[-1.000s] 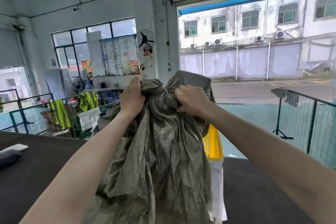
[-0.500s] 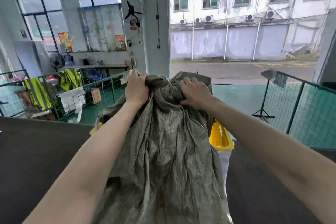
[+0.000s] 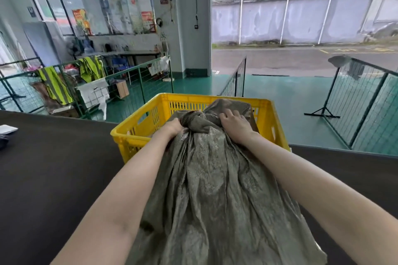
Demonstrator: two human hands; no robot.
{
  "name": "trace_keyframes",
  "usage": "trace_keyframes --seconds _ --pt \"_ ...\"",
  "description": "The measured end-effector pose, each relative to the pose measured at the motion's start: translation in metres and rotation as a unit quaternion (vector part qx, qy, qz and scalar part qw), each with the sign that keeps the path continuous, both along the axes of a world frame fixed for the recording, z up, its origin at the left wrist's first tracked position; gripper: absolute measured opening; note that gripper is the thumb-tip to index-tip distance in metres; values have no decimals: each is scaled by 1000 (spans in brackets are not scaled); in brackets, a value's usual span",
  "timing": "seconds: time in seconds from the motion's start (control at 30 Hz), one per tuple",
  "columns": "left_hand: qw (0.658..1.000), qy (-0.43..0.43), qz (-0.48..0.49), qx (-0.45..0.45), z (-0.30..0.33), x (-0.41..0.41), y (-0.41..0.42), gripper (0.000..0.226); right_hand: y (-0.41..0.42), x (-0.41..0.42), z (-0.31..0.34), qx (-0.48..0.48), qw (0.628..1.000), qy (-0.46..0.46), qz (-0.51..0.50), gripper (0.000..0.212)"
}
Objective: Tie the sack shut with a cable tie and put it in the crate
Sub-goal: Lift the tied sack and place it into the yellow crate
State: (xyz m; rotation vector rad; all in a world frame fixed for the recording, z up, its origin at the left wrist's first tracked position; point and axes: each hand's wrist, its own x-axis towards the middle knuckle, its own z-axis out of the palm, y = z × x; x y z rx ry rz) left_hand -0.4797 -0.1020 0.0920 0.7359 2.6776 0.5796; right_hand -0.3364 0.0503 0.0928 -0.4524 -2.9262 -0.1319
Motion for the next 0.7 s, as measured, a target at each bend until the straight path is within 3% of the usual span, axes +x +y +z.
trace_keyframes --seconds 0.17,0.27,0.4,0.5,0.63,0.7 --pt "988 17 23 153 9 26 -18 65 -2 27 4 -188 980 68 22 50" --pt "983 71 29 167 7 59 -38 65 -4 55 4 -247 962 114 -4 53" --pt "965 143 100 195 -17 117 -65 78 -2 95 10 -304 952 28 -38 73" --pt "953 53 144 261 -39 154 -65 87 -2 111 11 -349 937 -32 -19 73" --pt "908 -83 156 379 -50 197 -49 91 -17 119 2 -385 917 90 59 30" --pt "895 -115 150 405 -48 208 -43 90 -27 124 -3 -362 918 136 91 30"
